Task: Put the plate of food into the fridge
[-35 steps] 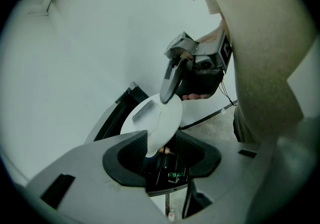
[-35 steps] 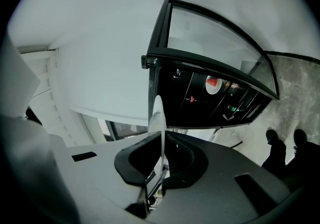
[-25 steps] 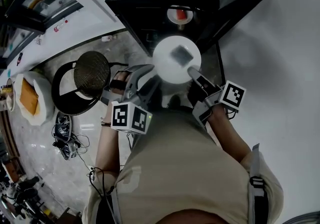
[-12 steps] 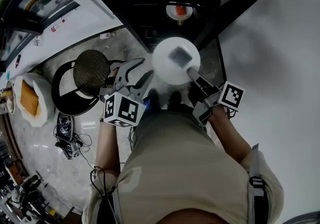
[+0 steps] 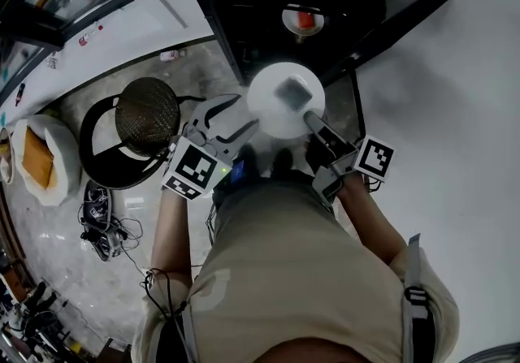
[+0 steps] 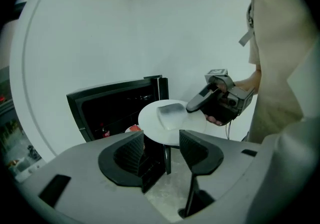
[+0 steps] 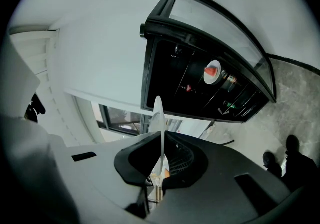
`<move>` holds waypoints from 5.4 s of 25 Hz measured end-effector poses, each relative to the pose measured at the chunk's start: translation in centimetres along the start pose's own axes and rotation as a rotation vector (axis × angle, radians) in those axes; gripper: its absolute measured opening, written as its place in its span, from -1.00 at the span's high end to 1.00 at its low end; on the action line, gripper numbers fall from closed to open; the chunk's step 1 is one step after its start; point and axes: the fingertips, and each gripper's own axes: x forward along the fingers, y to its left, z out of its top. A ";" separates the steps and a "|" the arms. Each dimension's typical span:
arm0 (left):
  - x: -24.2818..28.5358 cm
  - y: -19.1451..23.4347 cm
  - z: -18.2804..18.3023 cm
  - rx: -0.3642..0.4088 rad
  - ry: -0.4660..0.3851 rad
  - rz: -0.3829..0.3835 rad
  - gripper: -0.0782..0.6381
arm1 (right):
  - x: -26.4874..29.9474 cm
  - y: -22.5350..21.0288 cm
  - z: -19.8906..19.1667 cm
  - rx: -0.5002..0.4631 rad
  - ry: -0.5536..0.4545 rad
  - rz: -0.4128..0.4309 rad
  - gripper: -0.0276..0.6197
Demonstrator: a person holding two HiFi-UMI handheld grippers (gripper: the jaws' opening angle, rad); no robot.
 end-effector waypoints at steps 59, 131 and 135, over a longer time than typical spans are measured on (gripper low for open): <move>3.2 0.3 -8.4 -0.874 -0.165 -0.322 0.42 | 5.0 -4.4 -4.6 -0.006 0.055 -0.029 0.82; 15.2 6.7 -20.8 -1.655 -0.603 -0.193 0.70 | 13.4 -18.6 0.3 -0.468 0.251 -0.287 0.58; 15.3 7.3 -21.5 -1.661 -0.649 -0.170 0.70 | 12.9 -19.2 0.2 -0.497 0.259 -0.309 0.58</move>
